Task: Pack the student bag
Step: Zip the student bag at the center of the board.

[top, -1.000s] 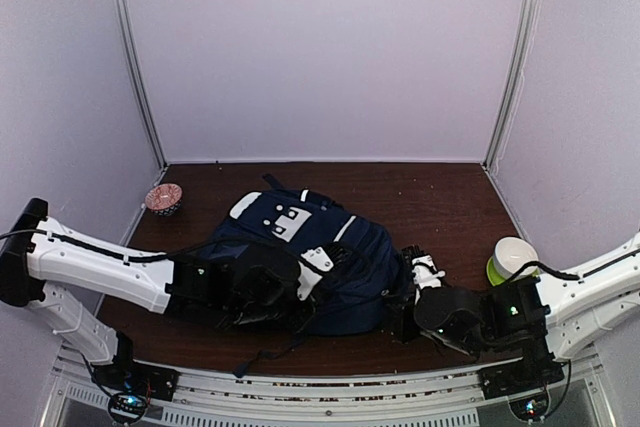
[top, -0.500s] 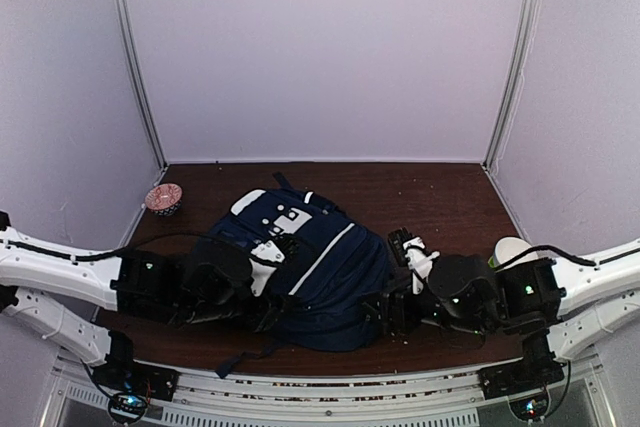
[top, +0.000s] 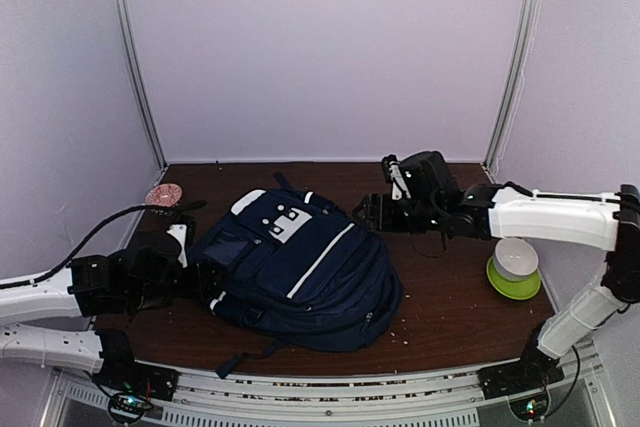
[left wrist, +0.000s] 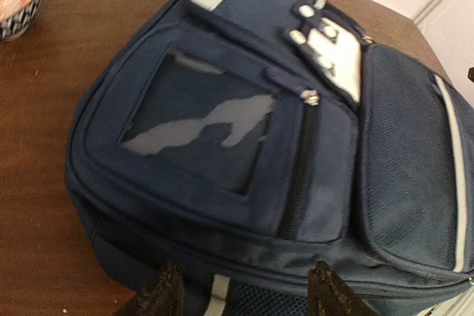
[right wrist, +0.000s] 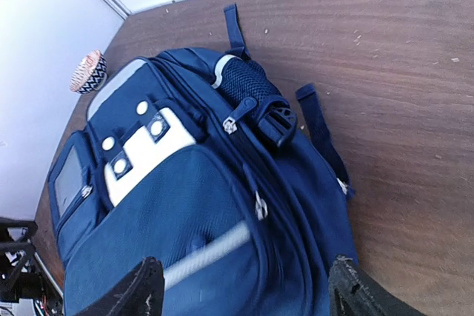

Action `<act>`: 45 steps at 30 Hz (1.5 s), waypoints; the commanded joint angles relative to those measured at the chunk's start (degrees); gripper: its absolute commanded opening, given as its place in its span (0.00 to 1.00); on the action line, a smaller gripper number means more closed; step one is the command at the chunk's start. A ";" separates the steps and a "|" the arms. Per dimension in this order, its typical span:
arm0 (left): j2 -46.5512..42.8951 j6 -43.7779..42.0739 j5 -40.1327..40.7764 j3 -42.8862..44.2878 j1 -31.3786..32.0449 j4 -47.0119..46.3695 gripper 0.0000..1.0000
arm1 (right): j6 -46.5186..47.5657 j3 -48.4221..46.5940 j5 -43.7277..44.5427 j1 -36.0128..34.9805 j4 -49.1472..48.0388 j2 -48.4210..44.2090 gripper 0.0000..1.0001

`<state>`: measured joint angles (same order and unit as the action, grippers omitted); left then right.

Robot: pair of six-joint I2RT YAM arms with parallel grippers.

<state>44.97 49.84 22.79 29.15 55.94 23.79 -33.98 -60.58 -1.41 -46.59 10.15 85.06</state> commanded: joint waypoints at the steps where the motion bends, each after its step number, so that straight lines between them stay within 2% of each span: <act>1: -3.07 13.67 -3.29 -3.83 -3.69 -2.66 0.98 | 0.38 -9.73 -12.38 3.83 -0.76 10.97 0.75; 3: -3.47 16.64 -3.71 -6.61 -5.03 -4.98 0.98 | -0.09 -13.19 -16.23 4.17 1.50 14.70 0.72; 6: -1.23 17.76 -7.18 -10.26 -7.63 -11.80 0.98 | -1.57 -13.16 -18.96 3.77 2.07 17.00 0.63; 11: 10.15 13.91 -11.79 -7.93 -10.03 -19.81 0.97 | -4.81 -5.25 -17.28 3.13 -1.78 12.37 0.25; 15: 20.61 9.16 -15.39 -3.26 -11.19 -26.96 0.89 | -5.71 1.61 -13.59 0.16 -3.71 5.52 0.08; 19: 33.10 3.92 -20.89 4.43 -12.61 -32.66 0.73 | -8.48 7.79 -8.97 -3.78 -5.86 -1.11 0.03; 22: 41.58 0.15 -25.20 13.61 -12.87 -33.73 0.66 | -12.53 13.50 -2.62 -7.14 -8.42 -6.09 0.05; 25: 48.98 -3.20 -26.69 24.68 -12.94 -30.83 0.62 | -20.01 20.89 4.62 -10.98 -15.50 -9.99 0.07; 28: 56.59 -6.53 -27.59 36.44 -12.96 -27.00 0.60 | -24.82 24.04 7.62 -13.37 -21.26 -8.23 0.08; 31: 63.67 -9.55 -28.61 48.42 -13.05 -22.53 0.57 | -24.87 21.54 7.45 -14.72 -22.90 -4.08 0.12; 33: 66.09 -10.06 -26.55 53.73 -13.14 -20.64 0.58 | -23.65 18.04 5.96 -14.93 -22.46 -1.48 0.22; 35: 65.98 -10.93 -23.50 57.17 -13.18 -17.71 0.64 | -22.12 16.11 6.14 -15.05 -21.66 -1.21 0.38; 37: 62.32 -12.74 -20.17 56.29 -13.17 -14.95 0.70 | -20.08 15.07 7.14 -14.95 -18.89 -3.44 0.51; 39: 56.33 -13.60 -16.38 51.94 -13.17 -12.98 0.79 | -17.04 14.29 8.08 -14.78 -14.00 -7.01 0.60; 42: 45.44 -13.02 -12.53 42.36 -13.14 -11.34 0.90 | -12.89 14.43 11.26 -13.68 -6.57 -13.65 0.69; 45: 34.59 -9.10 -11.14 30.63 -12.69 -11.65 0.94 | -11.49 17.23 12.72 -8.98 -3.05 -19.72 0.72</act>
<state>90.91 38.46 7.73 70.41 43.24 11.40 -50.24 -43.86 8.93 -59.77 3.62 72.34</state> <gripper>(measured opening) 0.921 0.709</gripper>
